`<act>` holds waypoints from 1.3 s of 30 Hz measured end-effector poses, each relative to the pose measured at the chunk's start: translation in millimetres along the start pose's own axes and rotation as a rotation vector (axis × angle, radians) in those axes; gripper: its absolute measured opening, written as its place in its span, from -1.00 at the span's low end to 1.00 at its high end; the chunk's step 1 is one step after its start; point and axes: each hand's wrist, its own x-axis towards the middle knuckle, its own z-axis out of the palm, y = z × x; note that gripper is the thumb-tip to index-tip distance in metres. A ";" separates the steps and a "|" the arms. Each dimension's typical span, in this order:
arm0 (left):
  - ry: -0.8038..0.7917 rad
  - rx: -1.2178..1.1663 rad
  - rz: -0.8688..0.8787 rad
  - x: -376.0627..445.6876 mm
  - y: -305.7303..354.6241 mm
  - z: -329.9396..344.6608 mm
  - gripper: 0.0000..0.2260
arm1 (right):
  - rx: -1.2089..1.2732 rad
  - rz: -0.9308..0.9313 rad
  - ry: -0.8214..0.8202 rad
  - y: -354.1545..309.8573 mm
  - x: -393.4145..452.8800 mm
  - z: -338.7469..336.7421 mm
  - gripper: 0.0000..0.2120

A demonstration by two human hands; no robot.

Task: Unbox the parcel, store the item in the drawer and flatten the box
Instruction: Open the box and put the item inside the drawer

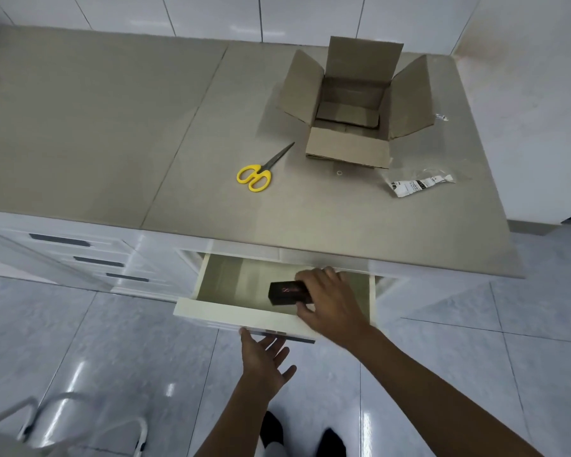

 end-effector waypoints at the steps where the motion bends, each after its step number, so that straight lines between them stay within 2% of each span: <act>1: -0.009 0.010 -0.005 0.3 -0.2 -2.3 -0.30 | 0.041 0.081 -0.085 5.1 6.1 3.4 -0.71; 5: -0.037 0.001 -0.029 2.8 -1.1 -7.7 -0.32 | 0.044 0.107 -0.445 10.7 14.6 24.0 -0.85; 8: -0.047 0.000 -0.041 1.8 -0.3 -8.5 -0.33 | 0.071 0.173 -0.550 15.6 24.2 37.3 -0.91; 11: -0.060 -0.022 -0.069 2.3 1.6 -10.4 -0.33 | -0.077 0.116 -0.637 24.8 31.6 45.2 -0.86; 16: -0.078 -0.072 -0.097 1.1 2.7 -9.8 -0.32 | -0.187 0.106 -0.692 29.6 26.9 52.6 -0.82; 23: -0.057 -0.096 -0.100 -4.8 5.1 -6.9 -0.31 | -0.199 0.224 -0.733 32.0 22.4 59.3 -0.79; 35: -0.152 -0.267 -0.068 -13.5 -8.7 -2.6 -0.29 | -0.165 0.227 -0.708 29.8 18.3 58.9 -0.76; 39: -0.187 -0.287 -0.077 -18.0 -16.0 2.1 -0.32 | -0.085 0.266 -0.659 29.2 16.8 54.9 -0.77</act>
